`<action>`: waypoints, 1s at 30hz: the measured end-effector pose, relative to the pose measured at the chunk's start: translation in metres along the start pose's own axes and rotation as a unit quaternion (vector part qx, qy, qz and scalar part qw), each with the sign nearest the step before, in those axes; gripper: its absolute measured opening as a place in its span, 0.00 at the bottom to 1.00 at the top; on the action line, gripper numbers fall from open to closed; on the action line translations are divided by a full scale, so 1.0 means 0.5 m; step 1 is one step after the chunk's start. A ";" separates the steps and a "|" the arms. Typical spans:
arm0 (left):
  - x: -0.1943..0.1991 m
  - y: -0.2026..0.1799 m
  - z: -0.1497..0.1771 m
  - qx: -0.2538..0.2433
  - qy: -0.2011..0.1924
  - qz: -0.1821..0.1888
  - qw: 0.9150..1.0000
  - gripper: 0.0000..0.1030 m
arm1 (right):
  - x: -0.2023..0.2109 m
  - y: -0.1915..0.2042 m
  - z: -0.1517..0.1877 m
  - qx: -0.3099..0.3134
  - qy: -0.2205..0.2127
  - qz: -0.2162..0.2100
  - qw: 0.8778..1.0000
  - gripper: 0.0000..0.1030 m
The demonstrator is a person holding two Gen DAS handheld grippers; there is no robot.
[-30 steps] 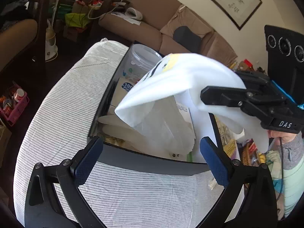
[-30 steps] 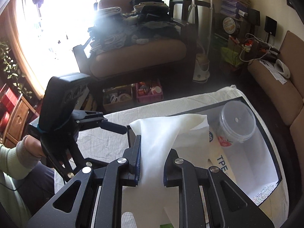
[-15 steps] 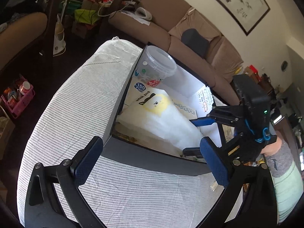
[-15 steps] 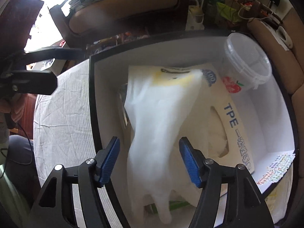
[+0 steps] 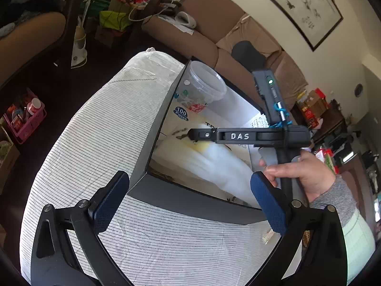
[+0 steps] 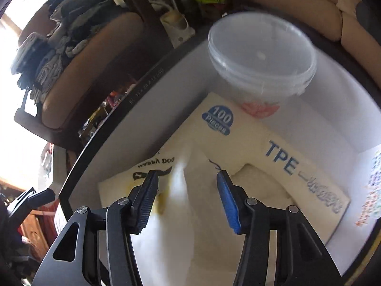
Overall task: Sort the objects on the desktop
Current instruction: 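Lower the glove into the black box and open the right gripper, then move the right tool back over the table toward the purple bowl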
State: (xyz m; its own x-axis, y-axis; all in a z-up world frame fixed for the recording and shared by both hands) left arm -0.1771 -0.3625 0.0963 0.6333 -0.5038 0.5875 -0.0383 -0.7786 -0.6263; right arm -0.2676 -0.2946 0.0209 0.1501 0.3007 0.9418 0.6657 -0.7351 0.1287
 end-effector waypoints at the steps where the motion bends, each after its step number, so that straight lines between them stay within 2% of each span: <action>1: 0.003 0.002 -0.002 0.003 -0.002 0.002 1.000 0.99 | -0.010 0.010 0.007 0.003 0.006 -0.021 1.000 0.46; 5: 0.006 0.009 -0.005 0.012 -0.006 0.010 1.000 0.99 | 0.005 0.044 0.026 0.034 0.014 -0.097 0.995 0.40; 9: -0.002 0.005 -0.003 0.003 -0.001 0.002 1.000 0.99 | 0.010 0.040 0.025 0.042 0.011 -0.066 0.997 0.41; 12: -0.006 -0.002 -0.002 0.001 0.001 0.006 1.000 0.99 | 0.046 0.044 0.017 0.050 -0.020 -0.053 0.997 0.49; 14: -0.008 -0.007 -0.001 -0.002 0.002 0.008 1.000 0.99 | 0.097 0.039 0.008 0.040 -0.063 -0.069 0.995 0.66; 16: -0.010 -0.011 0.001 -0.007 0.004 0.007 1.000 0.99 | 0.152 0.032 0.006 0.037 -0.100 -0.074 0.992 0.69; 18: -0.014 -0.016 0.005 -0.014 0.009 0.003 1.000 0.99 | 0.188 0.029 0.009 0.047 -0.110 -0.062 0.991 0.69; 19: -0.018 -0.018 0.006 -0.019 0.012 -0.001 1.000 0.99 | 0.196 0.029 0.015 0.051 -0.102 -0.057 0.992 0.69; 20: -0.021 -0.020 0.006 -0.023 0.014 -0.006 1.000 0.99 | 0.194 0.027 0.025 0.053 -0.084 -0.053 0.994 0.63; 21: -0.024 -0.024 0.007 -0.027 0.016 -0.009 0.999 0.99 | 0.185 0.027 0.035 0.056 -0.061 -0.049 0.995 0.56; 22: -0.028 -0.027 0.008 -0.029 0.018 -0.011 0.999 0.99 | 0.168 0.026 0.048 0.065 -0.035 -0.041 0.996 0.40; 23: -0.032 -0.031 0.009 -0.030 0.019 -0.009 0.999 0.99 | 0.151 0.021 0.059 0.077 -0.013 -0.028 0.997 0.36; 25: -0.037 -0.038 0.010 -0.030 0.021 -0.004 0.999 0.99 | 0.100 0.012 0.087 0.091 0.033 0.002 0.995 0.37; 27: -0.041 -0.043 0.011 -0.030 0.022 -0.002 0.999 0.99 | 0.053 0.005 0.110 0.088 0.063 0.011 0.994 0.36; 30: -0.047 -0.048 0.015 -0.035 0.028 -0.002 0.999 0.99 | 0.011 0.010 0.114 0.087 0.070 0.026 0.993 0.36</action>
State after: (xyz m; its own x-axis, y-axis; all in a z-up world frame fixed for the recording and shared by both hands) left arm -0.1851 -0.3291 0.0938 0.5901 -0.5193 0.6181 -0.0921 -0.8039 -0.5875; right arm -0.2218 -0.2621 0.0093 0.0924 0.1683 0.9814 0.7779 -0.6275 0.0344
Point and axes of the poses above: each gripper's, at about its wrist camera, not at the fingertips, and x roughly against the way its jaws point, y to its left, z to its underside, the point moved 5 cm from there along -x, roughly the way its jaws point, and after that the axes turned 11 degrees about z, right-handed, at the moved point
